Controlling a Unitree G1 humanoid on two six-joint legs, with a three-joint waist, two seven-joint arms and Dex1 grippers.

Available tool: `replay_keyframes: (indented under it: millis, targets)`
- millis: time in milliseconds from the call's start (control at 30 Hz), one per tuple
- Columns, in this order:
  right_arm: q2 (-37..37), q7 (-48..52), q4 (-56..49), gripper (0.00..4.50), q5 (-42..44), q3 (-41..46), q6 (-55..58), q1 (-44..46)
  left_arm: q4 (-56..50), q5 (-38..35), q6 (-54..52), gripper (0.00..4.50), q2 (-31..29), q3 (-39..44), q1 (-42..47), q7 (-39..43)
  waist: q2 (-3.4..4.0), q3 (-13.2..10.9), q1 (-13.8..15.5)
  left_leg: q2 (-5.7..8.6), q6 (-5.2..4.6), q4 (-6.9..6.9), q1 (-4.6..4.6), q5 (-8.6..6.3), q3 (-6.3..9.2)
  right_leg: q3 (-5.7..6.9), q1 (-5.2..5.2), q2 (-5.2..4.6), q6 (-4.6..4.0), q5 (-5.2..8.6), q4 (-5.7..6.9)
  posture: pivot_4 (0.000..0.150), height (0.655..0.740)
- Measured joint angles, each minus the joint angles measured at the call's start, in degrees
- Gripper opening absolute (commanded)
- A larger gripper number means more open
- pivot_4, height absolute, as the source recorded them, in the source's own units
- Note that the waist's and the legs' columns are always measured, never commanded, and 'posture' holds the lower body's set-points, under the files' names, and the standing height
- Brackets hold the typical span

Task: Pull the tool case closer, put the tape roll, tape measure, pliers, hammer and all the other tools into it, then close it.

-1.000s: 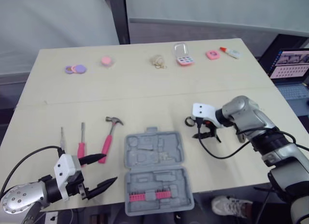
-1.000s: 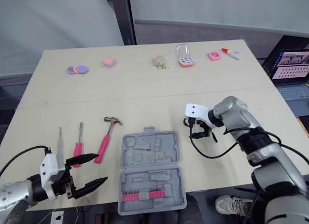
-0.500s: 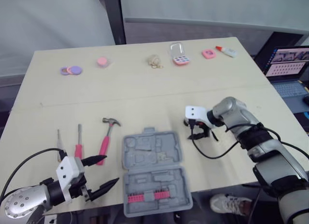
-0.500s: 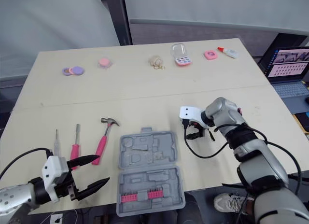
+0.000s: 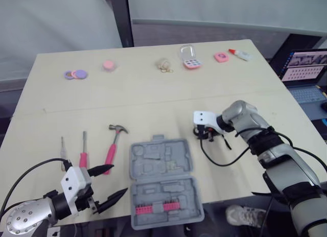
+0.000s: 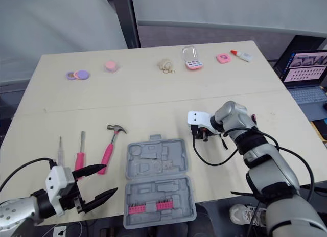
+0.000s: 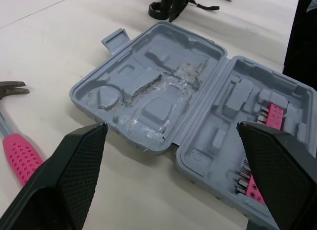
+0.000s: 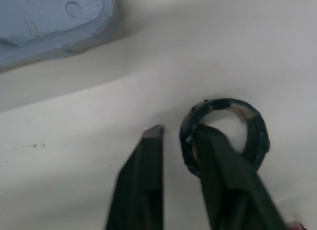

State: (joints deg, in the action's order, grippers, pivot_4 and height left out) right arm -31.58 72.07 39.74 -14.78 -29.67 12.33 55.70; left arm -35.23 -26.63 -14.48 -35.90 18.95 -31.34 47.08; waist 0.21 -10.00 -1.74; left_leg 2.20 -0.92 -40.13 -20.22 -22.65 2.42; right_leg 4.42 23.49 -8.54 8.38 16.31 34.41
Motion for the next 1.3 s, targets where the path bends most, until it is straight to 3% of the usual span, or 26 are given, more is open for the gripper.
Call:
replay_keyframes:
  millis: [367, 567, 700, 933, 1300]
  targets:
    - [-3.2, 0.5, -7.3, 0.05, -0.8, 0.6, 3.7, -3.2, 4.7, -2.3, 2.7, 4.50, 2.6, 0.8, 0.1, 2.2, 0.01, 0.0, 0.2, 0.00, 0.00, -0.01, -0.02, 0.00, 0.02, 0.00, 0.00, -0.03, 0.00, 0.00, 0.00, 0.150, 0.7400]
    - [-12.7, 5.4, -32.8, 0.05, 2.7, 5.4, 17.1, -11.9, 8.8, -5.4, 5.3, 4.50, 3.1, 5.1, -0.2, 6.1, 0.05, 0.0, 0.3, -0.07, 0.02, -0.01, -0.10, -0.01, 0.04, 0.03, 0.05, -0.01, 0.00, 0.00, -0.07, 0.150, 0.7400]
    - [-15.3, 7.0, -53.6, 0.05, 8.4, 8.4, 31.5, -17.6, 11.4, -6.6, 7.8, 4.50, 3.0, 8.8, -1.7, 9.4, 0.06, 0.0, 0.3, -0.12, 0.06, -0.01, -0.09, -0.04, -0.02, 0.03, 0.04, 0.01, 0.00, 0.00, -0.15, 0.150, 0.7400]
    - [-11.8, 3.0, -68.9, 0.05, 16.4, 9.4, 48.9, -17.3, 14.5, -7.8, 11.4, 4.50, 1.3, 12.7, -5.2, 17.2, 0.04, 0.0, 0.6, -0.13, 0.04, -0.02, -0.09, -0.05, 0.00, 0.01, 0.01, -0.02, -0.01, 0.00, -0.18, 0.150, 0.7400]
    - [-0.3, -8.6, -67.6, 0.05, 24.2, 4.1, 58.1, -10.6, 16.2, -11.3, 12.6, 4.50, -1.5, 16.5, -8.7, 28.4, 0.04, 0.0, 0.4, -0.08, 0.04, 0.01, -0.08, -0.05, 0.09, -0.01, 0.05, -0.03, -0.02, 0.01, -0.03, 0.150, 0.7400]
